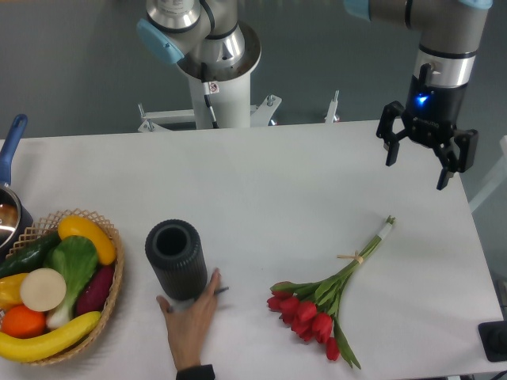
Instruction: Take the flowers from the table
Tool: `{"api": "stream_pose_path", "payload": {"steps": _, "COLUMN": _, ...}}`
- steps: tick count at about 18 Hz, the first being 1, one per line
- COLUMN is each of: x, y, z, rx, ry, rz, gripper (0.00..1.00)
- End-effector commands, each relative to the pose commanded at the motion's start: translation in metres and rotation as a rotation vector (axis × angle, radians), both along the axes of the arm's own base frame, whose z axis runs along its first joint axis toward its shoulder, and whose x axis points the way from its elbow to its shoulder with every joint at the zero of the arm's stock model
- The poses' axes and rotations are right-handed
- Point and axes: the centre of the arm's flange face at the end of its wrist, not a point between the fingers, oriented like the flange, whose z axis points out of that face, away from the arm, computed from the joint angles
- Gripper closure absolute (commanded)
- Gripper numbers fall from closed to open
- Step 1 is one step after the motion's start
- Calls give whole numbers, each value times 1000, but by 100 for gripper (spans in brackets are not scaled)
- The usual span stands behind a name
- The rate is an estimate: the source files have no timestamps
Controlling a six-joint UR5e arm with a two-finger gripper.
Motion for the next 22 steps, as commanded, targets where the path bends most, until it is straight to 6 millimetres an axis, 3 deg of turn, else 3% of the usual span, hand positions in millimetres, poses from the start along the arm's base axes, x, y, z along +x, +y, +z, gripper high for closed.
{"api": "stream_pose_path", "payload": {"steps": 7, "x": 7, "y": 6, "z": 7, "rx": 3, "ry": 13, "rz": 14, "gripper": 0}}
{"api": "stream_pose_path", "payload": {"steps": 11, "x": 8, "y": 12, "z": 3, "rx": 30, "ry": -28, "rz": 110, "gripper": 0}}
{"api": "stream_pose_path", "payload": {"steps": 14, "x": 15, "y": 36, "z": 0, "rx": 68, "ry": -41, "rz": 179, "gripper": 0}}
{"api": "stream_pose_path", "payload": {"steps": 16, "x": 14, "y": 41, "z": -2, "rx": 90, "ry": -65, "rz": 245, "gripper": 0}}
{"api": "stream_pose_path", "payload": {"steps": 22, "x": 20, "y": 78, "z": -25, "rx": 124, "ry": -145, "rz": 341, "gripper": 0}}
